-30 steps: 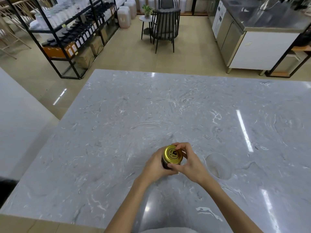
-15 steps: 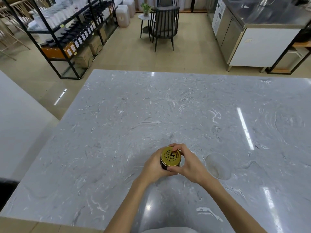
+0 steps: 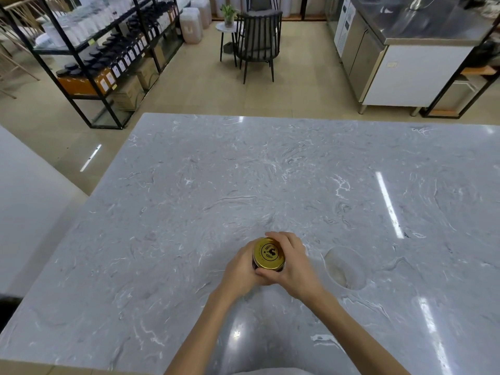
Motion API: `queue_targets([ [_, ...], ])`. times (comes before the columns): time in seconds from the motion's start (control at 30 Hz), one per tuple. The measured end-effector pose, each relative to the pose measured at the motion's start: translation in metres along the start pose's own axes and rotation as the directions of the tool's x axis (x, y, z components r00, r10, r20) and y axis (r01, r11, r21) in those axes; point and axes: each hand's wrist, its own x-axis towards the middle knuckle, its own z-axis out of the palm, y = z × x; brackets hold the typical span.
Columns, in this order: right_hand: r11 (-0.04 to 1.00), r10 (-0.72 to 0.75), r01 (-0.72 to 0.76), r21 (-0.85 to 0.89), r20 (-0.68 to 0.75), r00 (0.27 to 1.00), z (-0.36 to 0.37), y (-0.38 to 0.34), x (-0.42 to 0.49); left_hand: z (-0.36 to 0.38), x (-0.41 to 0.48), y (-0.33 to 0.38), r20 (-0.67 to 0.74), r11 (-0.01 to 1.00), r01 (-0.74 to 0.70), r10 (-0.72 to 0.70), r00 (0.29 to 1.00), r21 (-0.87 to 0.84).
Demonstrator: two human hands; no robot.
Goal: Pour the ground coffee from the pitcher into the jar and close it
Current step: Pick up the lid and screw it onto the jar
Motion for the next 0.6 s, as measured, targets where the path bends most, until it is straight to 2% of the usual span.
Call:
queue_targets([
  [0.1,0.997,0.078,-0.078,0.007,-0.033,0.996,0.007,-0.002,-0.002,-0.003,-0.001,0.006,0.026,1.000,0.022,-0.022,0.999,-0.016],
  [0.2,0.994,0.103,-0.103,0.031,0.008,0.995,0.006,-0.003,-0.006,-0.006,-0.003,0.010,0.041,1.000,0.021,-0.021,0.999,-0.015],
  [0.3,0.990,0.103,-0.106,0.089,0.031,0.994,0.000,0.001,-0.014,-0.007,-0.005,0.011,0.031,1.000,0.012,-0.011,0.999,-0.008],
  [0.5,0.996,0.033,-0.038,0.082,0.069,0.997,-0.004,0.000,-0.011,-0.004,-0.006,0.008,0.017,1.000,-0.011,0.011,1.000,0.007],
  [0.6,0.982,0.086,-0.078,0.171,-0.038,0.996,-0.003,0.003,-0.017,-0.003,-0.006,0.006,-0.003,1.000,-0.005,0.005,1.000,0.018],
])
